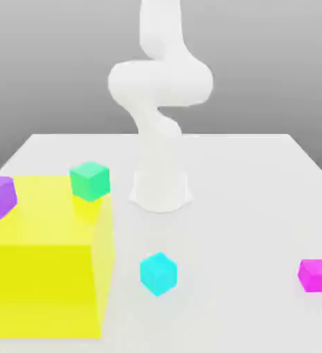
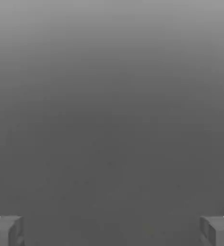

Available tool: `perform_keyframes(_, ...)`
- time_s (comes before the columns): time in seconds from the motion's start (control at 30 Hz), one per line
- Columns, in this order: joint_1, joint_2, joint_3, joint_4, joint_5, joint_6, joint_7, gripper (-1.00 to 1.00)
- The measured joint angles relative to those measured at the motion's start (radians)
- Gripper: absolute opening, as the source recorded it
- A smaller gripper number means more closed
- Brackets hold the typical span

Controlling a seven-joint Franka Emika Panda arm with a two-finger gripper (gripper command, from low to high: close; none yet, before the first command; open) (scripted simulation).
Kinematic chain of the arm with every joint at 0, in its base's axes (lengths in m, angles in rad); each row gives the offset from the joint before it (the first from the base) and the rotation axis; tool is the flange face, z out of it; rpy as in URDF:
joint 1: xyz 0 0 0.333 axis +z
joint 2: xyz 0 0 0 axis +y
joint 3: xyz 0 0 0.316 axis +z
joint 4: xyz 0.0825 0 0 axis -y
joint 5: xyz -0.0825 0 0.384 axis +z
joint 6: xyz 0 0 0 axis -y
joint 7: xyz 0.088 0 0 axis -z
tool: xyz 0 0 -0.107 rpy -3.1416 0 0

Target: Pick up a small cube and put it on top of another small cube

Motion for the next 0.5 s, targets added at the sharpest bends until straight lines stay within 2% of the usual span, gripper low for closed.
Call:
perform_keyframes(0.27,-0.022,0.289,0.216,-0.063,-0.067,0.122,0.244,0.0)
perform_keyframes(0.5,-0.006,0.544,0.374,-0.115,-0.177,0.223,0.49,0.0)
